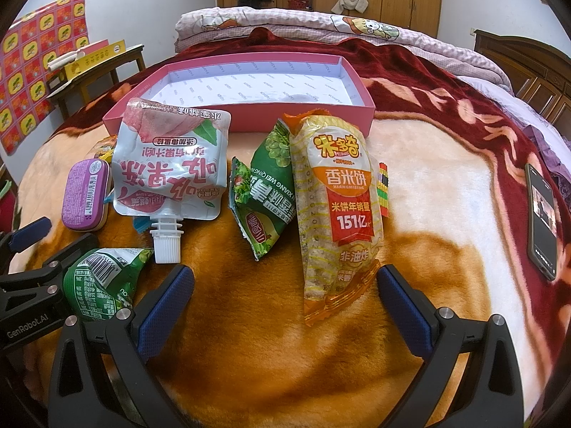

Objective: Organize snacks
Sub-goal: 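Grasp the purple mint tin with the left tool while the right tool grasps the yellow rice-cracker bag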

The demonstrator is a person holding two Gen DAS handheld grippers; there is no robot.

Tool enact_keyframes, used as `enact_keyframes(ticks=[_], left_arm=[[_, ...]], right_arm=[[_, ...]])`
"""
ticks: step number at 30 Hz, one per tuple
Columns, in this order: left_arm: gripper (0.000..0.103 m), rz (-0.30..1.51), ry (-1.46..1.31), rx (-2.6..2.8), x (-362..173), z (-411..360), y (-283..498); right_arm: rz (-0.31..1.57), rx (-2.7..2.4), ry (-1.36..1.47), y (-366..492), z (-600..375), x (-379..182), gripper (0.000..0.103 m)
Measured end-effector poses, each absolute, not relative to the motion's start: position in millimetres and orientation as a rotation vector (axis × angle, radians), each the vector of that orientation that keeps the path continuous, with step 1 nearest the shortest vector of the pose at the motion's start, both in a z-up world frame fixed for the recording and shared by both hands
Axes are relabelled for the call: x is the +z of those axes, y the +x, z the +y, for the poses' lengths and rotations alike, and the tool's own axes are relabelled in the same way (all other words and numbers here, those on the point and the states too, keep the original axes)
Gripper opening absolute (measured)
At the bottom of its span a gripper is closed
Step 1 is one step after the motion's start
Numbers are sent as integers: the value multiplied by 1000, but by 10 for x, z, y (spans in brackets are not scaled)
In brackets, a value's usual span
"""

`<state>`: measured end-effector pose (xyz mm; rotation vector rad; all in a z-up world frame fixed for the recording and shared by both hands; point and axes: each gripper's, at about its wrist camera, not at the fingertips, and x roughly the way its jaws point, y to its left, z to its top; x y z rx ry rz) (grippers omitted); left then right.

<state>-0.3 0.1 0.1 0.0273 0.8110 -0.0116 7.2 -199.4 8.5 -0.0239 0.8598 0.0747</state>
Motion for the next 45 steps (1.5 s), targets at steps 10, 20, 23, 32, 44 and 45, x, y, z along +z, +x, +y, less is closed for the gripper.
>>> enact_keyframes(ticks=[10, 20, 23, 32, 44, 45], left_arm=[[93, 823, 39, -40, 22, 40, -50], [86, 819, 19, -91, 190, 97, -172], [85, 818, -10, -113, 275, 103, -175], [82, 836, -31, -132, 373, 13, 7], [70, 868, -21, -109, 288, -63, 235], [70, 872, -20, -107, 272, -68, 248]], right_arm=[[894, 111, -10, 11, -2018, 141, 98], [900, 160, 33, -114, -2065, 226, 91], [886, 163, 31, -120, -2093, 305, 91], [836, 165, 10, -6, -2171, 498, 88], [866, 189, 88, 150, -2337, 393, 68], [867, 190, 92, 162, -2346, 382, 66]])
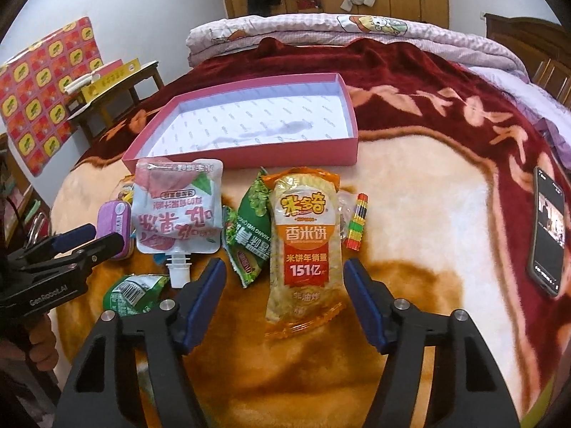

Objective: Organize snacks
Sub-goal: 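Grasp the purple mint tin with the left tool while the right tool grasps the yellow rice-cracker bag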

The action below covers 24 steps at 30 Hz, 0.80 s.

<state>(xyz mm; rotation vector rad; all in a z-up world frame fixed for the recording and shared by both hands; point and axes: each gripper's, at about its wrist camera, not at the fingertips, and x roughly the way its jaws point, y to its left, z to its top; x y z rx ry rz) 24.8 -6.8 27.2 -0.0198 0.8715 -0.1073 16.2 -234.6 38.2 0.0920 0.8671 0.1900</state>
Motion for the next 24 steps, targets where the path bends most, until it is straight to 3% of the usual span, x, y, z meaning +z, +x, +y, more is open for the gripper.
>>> enact_keyframes(ticks=[11, 18, 21, 24], left_arm=[[65, 881, -14, -108, 217, -76, 290], [64, 898, 3, -107, 170, -106, 324], [56, 896, -4, -100, 174, -84, 325], [55, 895, -15, -107, 179, -44, 318]], right_arm=[[880, 183, 131, 231, -2438, 286, 43], [866, 185, 129, 217, -2427, 284, 42], [862, 191, 128, 194, -2411, 292, 42], [861, 194, 131, 173, -2394, 300, 41]])
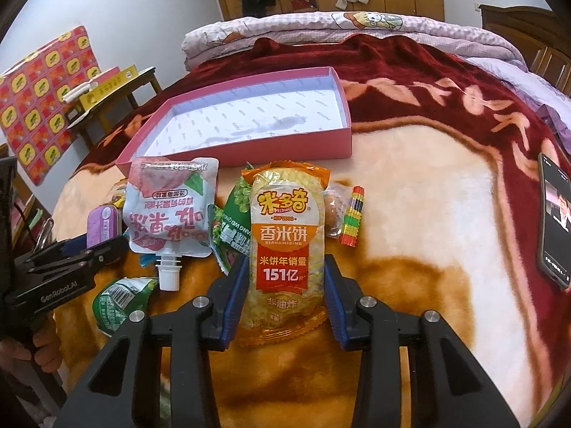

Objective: Organize snacks
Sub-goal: 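Grasp the purple mint tin with the left tool while the right tool grasps the yellow rice-cracker bag, then carry the mint tin and cracker bag into the pink box and release both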

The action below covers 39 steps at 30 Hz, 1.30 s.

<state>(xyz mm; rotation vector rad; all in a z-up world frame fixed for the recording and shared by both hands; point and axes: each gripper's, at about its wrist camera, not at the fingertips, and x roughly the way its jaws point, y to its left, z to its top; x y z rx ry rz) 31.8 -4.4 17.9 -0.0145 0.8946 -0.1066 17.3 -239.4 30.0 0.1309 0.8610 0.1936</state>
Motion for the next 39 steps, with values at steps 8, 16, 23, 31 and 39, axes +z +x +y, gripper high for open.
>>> enact_keyframes(ticks=[8, 16, 23, 31, 39], left_arm=[[55, 881, -14, -141, 217, 2, 201], [55, 845, -40, -163, 389, 66, 81], [55, 829, -60, -174, 518, 118, 72], [55, 802, -67, -188, 680, 136, 111], [55, 762, -64, -198, 880, 137, 264]], right_arm=[[841, 202, 117, 77, -2331, 385, 41], [805, 214, 104, -4, -2265, 532, 41], [780, 235, 93, -20, -2211, 648, 41], [767, 257, 100, 58, -2213, 748, 41], [760, 273, 110, 183, -2233, 854, 41]])
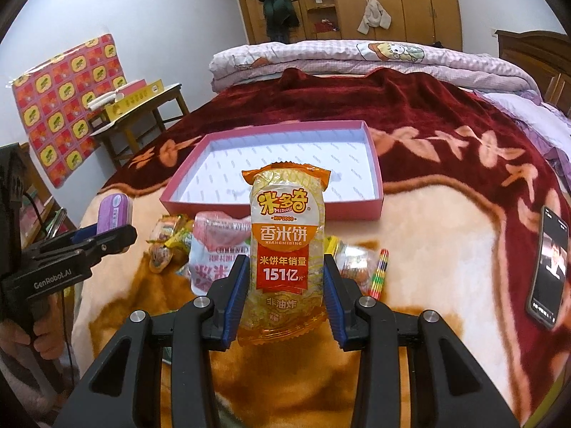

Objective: Organize snacks
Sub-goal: 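Carry the mint tin and cracker bag into the pink box and release both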

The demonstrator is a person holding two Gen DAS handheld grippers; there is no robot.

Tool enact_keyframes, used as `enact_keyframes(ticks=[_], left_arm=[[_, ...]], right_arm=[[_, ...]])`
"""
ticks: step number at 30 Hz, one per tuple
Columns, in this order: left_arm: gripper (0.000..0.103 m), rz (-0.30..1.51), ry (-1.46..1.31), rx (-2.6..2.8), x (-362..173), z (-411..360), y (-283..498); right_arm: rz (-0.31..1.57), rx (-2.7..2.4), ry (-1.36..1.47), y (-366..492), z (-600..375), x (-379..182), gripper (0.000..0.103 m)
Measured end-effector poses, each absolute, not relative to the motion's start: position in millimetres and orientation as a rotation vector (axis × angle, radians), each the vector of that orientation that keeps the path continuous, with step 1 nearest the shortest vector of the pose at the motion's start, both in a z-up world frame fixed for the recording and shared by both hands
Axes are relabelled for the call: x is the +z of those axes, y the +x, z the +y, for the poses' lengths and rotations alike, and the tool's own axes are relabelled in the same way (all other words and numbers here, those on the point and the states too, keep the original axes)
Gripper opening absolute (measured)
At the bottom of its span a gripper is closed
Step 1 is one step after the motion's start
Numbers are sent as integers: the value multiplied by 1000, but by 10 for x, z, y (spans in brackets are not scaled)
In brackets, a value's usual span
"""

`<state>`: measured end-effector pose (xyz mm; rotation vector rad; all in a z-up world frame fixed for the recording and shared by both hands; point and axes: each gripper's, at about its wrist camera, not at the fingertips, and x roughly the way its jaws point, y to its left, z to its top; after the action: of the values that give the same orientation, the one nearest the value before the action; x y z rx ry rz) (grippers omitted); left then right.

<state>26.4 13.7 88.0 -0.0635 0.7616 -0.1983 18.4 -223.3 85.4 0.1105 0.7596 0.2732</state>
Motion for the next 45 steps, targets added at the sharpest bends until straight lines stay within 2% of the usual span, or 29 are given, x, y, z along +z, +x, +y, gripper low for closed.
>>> enact_keyframes(ticks=[21, 45], left_arm=[[55, 739, -20, -214, 1056, -8, 907], [55, 843, 23, -177, 591, -61, 1624]], right_arm=[[731, 249, 67, 765, -2242, 1078, 41], [823, 209, 60, 1470, -2258, 712, 41]])
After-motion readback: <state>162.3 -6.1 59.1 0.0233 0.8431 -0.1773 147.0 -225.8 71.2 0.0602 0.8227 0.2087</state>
